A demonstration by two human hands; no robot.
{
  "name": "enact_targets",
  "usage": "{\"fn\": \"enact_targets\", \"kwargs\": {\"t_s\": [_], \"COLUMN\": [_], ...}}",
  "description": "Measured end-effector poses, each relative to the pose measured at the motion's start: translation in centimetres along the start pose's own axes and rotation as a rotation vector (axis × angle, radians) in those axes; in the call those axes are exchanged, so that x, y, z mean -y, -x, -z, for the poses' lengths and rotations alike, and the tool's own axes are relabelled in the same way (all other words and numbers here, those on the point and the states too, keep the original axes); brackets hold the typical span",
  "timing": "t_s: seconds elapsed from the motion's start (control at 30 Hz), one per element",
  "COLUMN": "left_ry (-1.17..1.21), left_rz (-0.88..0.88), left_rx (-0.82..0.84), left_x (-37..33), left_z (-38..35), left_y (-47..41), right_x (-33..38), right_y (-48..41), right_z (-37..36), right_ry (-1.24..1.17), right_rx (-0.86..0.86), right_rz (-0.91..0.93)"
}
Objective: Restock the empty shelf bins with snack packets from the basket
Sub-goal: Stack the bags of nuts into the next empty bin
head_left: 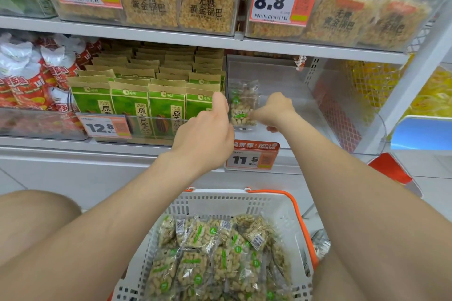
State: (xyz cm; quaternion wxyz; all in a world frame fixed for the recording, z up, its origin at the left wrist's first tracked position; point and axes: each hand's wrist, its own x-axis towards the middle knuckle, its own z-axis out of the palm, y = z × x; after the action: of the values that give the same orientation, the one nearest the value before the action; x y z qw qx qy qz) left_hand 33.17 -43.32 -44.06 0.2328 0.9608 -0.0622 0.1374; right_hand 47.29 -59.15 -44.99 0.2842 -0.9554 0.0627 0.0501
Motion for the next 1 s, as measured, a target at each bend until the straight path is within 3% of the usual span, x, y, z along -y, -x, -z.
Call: {"fn": "enact_targets", "kwargs": {"t_s": [0.17,0.3,0.37,0.47,0.57,0.7,1.0], "left_ry": [-0.173,-0.277,-0.294,-0.284,-0.419,-0.496,-0.562], "left_rz": [0.193,0.271,0.236,0.144,0.135,0.097,-0.270], "left_rx": [-0.018,0.166,0.296,0.464,0.523,0.736,1.086], "left_x": [0.2,0.1,-0.1,0.1,0.3,0.3,1.0], "left_z": [0.4,-0.5,-1.6,-4.0,-5.9,-8.9,-18.0], "left_y": [0.7,1.7,2.2,3.2,3.8,5.2,9.8], "right_x": [0.7,1.2,1.0,-0.1,-1.9,-4.8,-9.1], "right_y": [3.4,8.8,11.5,14.8,16.9,18.0,17.9], "right_z": [1.6,2.7,2.9,2.3,1.3,-0.6,-3.7], "right_ry": [0.042,0.014,0.030,0.197,0.378,0.617,0.855], "right_rx": [-0.279,-0.378,-0.312,-0.079,0.134,0.315,0.577], "right_rz": [0.266,0.500,0.609,0.686,0.666,0.617,0.468]}}
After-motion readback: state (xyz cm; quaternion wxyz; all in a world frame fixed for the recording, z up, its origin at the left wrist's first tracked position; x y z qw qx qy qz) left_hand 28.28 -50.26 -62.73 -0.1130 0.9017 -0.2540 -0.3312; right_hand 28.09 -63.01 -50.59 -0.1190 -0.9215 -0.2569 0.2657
